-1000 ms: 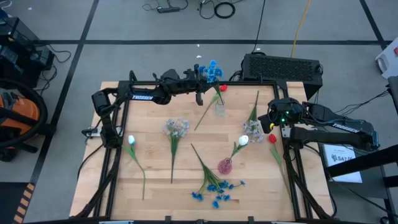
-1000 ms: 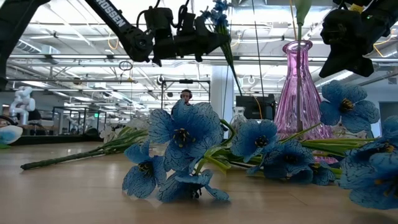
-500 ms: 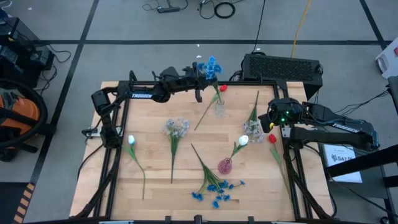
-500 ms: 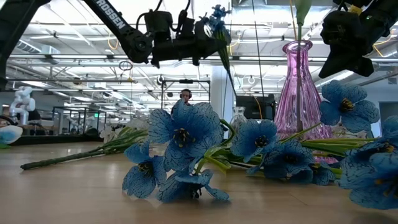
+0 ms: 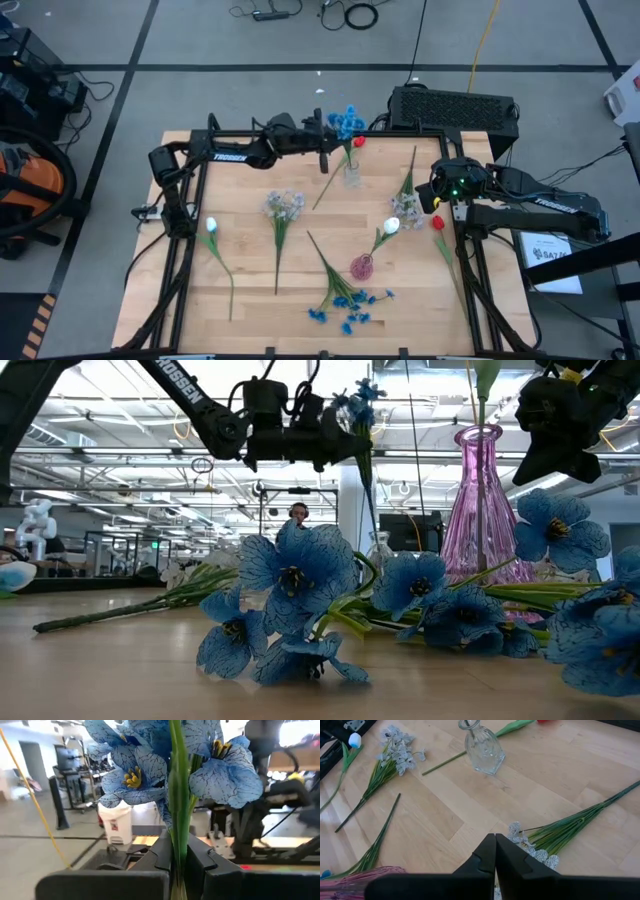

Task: Sort flowers into vase by color
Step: Put the top blue flowers into the transparent vase

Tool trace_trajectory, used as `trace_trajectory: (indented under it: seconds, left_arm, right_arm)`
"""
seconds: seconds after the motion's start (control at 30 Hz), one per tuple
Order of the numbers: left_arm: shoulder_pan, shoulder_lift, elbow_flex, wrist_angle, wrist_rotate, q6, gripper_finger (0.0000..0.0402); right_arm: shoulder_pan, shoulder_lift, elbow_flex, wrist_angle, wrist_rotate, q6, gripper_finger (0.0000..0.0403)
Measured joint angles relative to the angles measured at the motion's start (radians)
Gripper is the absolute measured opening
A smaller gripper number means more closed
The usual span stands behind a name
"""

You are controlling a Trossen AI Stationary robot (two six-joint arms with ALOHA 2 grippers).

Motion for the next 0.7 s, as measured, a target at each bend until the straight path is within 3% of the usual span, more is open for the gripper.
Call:
trace_trajectory:
  seconds: [0.3, 0.7]
  left_arm:
    - [-0.028, 0.058, 0.0, -0.008, -0.078, 0.013, 0.0026]
    - [-0.019, 0.057, -0.001, -0.052, -0.098, -0.118, 0.0031]
  right_arm:
    - [0.0, 0.001, 0.0, 0.001, -0.001, 0.026, 0.0]
    - [0.0, 0.001, 0.0, 0.001, -0.004, 0.034, 0.0]
